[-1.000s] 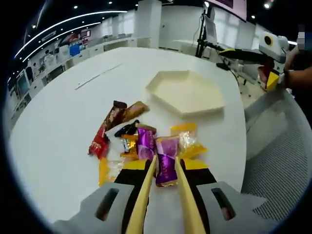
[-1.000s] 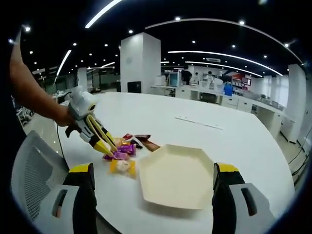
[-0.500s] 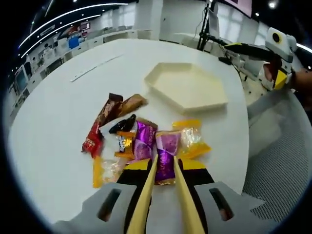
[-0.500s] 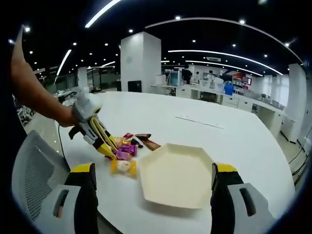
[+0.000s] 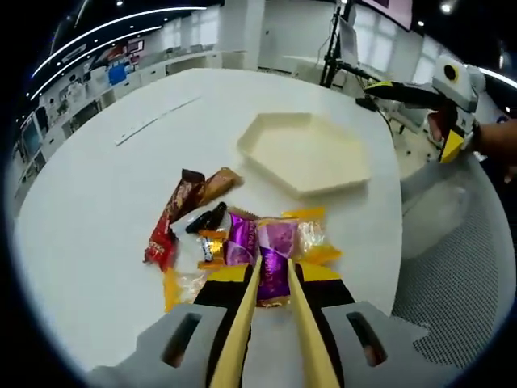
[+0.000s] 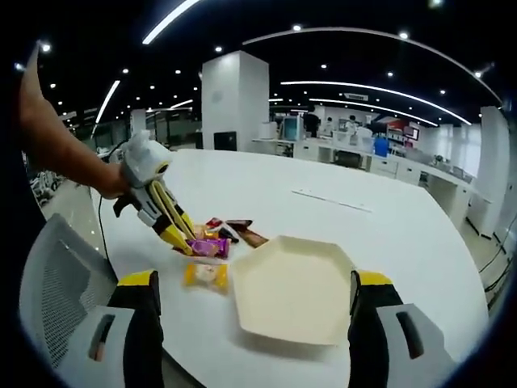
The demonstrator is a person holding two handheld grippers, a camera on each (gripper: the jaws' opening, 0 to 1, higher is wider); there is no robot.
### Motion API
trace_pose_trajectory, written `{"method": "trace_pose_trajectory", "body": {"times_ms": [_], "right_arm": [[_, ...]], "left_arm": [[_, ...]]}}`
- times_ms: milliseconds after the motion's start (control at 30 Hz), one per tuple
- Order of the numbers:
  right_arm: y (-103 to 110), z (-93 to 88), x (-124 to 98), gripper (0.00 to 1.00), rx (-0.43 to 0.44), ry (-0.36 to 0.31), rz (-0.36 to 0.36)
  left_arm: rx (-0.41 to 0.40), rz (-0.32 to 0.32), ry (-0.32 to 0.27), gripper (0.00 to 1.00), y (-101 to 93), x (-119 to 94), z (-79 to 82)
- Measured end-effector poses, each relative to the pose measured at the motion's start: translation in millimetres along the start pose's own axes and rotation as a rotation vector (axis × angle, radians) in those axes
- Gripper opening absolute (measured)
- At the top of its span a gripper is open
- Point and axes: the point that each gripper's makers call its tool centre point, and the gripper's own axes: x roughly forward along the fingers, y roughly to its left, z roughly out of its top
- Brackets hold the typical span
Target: Place the target food into the container with the food tongs after gripping and lifting it, then release it inside without dropping or visibly crushing the food.
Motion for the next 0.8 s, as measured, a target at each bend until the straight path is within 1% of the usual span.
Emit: {"method": "trace_pose_trajectory", "body": {"times_ms": [67, 133, 200, 267, 300, 333, 367, 400, 433, 467, 500, 600, 667, 700, 733, 767, 800], "right_arm": [[1, -1.5, 0, 0.96, -0.023, 0.009, -0.004], [2, -1.3, 1, 0.96, -0.017, 0.005, 0.007], [2, -2.4, 1, 0.98, -0.010, 0.008, 0.009], [2, -2.6, 1, 1.00, 0.041, 0.002, 0.030], [2, -1.6, 0, 1.00, 0.099, -0.009, 0.053], [5, -4.2, -2, 1.00, 0.154, 0.004, 0.092], [7, -5.7, -3, 1.00, 0.179, 0.014, 0.113], [8, -3.4, -4, 1.00, 0.177, 0.002, 0.118], [8, -2.5, -5, 1.00, 0.120, -0.005, 0.108], [8, -5.8, -5, 1.00, 0.069, 0.008, 0.103], [11, -13.1, -6, 1.00, 0.047, 0.042, 0.107], [7, -18.1, -5, 1.00, 0.035, 0.017, 0.073], [3, -19.5, -3, 1.00, 0.055, 0.015, 0.059], [1, -16.1, -4, 1.00, 0.069, 0.005, 0.052], [-3, -6.6, -6, 1.00, 0.038, -0.045, 0.026], [-3, -5.7, -7, 1.00, 0.036, -0.049, 0.025], [-1, -8.4, -7, 1.00, 0.057, -0.040, 0.038]], "left_arm": [[0.021, -0.014, 0.006, 0.17, -1.4, -2, 1.0], [0.044, -0.026, 0.020, 0.17, -3.1, -5, 1.4], [0.047, -0.036, 0.020, 0.17, -2.8, -8, 3.2], [0.050, -0.035, 0.017, 0.17, -0.6, -12, 5.7], [0.051, -0.032, 0.012, 0.17, 1.8, -14, 8.2], [0.054, -0.030, 0.009, 0.17, 3.6, -16, 10.3], [0.056, -0.032, 0.008, 0.17, 4.4, -18, 12.0], [0.062, -0.034, 0.009, 0.18, 5.1, -20, 13.7], [0.070, -0.036, 0.011, 0.18, 6.2, -22, 15.6], [0.072, -0.043, 0.014, 0.18, 6.5, -23, 16.3], [0.078, -0.047, 0.015, 0.18, 7.3, -25, 18.1], [0.088, -0.056, 0.018, 0.18, 9.1, -30, 24.5], [0.097, -0.051, 0.024, 0.18, 10.3, -33, 27.7], [0.101, -0.052, 0.025, 0.18, 10.8, -35, 29.4], [0.110, -0.055, 0.028, 0.18, 11.3, -37, 31.7], [0.117, -0.055, 0.034, 0.18, 11.7, -38, 33.0], [0.131, -0.059, 0.037, 0.18, 11.4, -40, 36.3]]}}
